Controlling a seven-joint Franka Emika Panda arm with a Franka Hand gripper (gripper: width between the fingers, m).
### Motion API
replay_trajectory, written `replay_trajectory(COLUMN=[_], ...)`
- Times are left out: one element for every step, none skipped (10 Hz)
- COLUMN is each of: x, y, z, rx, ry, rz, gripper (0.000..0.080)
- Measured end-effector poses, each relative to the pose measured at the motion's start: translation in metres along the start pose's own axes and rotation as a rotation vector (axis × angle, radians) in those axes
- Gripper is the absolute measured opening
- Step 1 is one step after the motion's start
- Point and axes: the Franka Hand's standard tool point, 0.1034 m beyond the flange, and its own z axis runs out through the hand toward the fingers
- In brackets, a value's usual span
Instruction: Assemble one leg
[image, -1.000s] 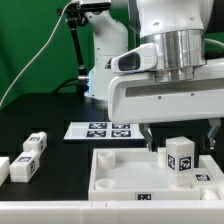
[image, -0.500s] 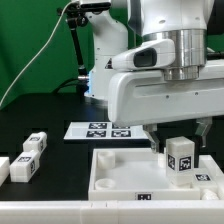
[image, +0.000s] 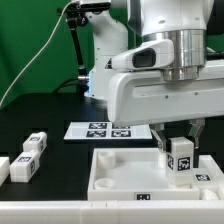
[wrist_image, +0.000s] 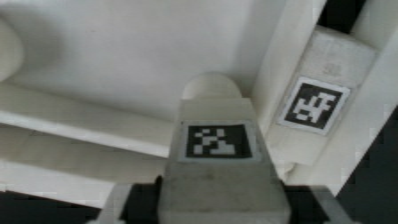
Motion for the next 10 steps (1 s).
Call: replay_trajectory(x=[0.0000,-0.0001,-0.0001,-0.0002,-0.0006,-0.0010,-0.0009,-0.0007,-0.0005,-0.0004], y=[-0.0002,-0.0004,-0.0008,-0.0014,-0.0017,-0.0018,-0.0038,-0.0058,-0.0073,-0.0088], z=[0.0000,0.0001,0.0002,0.0007,0.0009,0.0010,0.0014,0.0016,0.0018,0.0017], rx=[0.001,0.004,0.004,0.001,-0.001,0.004,-0.001,-0.012,-0.023,-0.034], ry=[0.000,0.000,0.002,0.012,0.012,0.009,0.006,0.006,0.009,0.012], rz=[0.014,0.113,0.172,0.317,0.436,0.602,0.764,0.893,1.004,1.090], gripper=[0.0282,0.0282,0.0282,0.0282,0.0282,0.0282,0.0282,0.0282,0.0282,0.0282])
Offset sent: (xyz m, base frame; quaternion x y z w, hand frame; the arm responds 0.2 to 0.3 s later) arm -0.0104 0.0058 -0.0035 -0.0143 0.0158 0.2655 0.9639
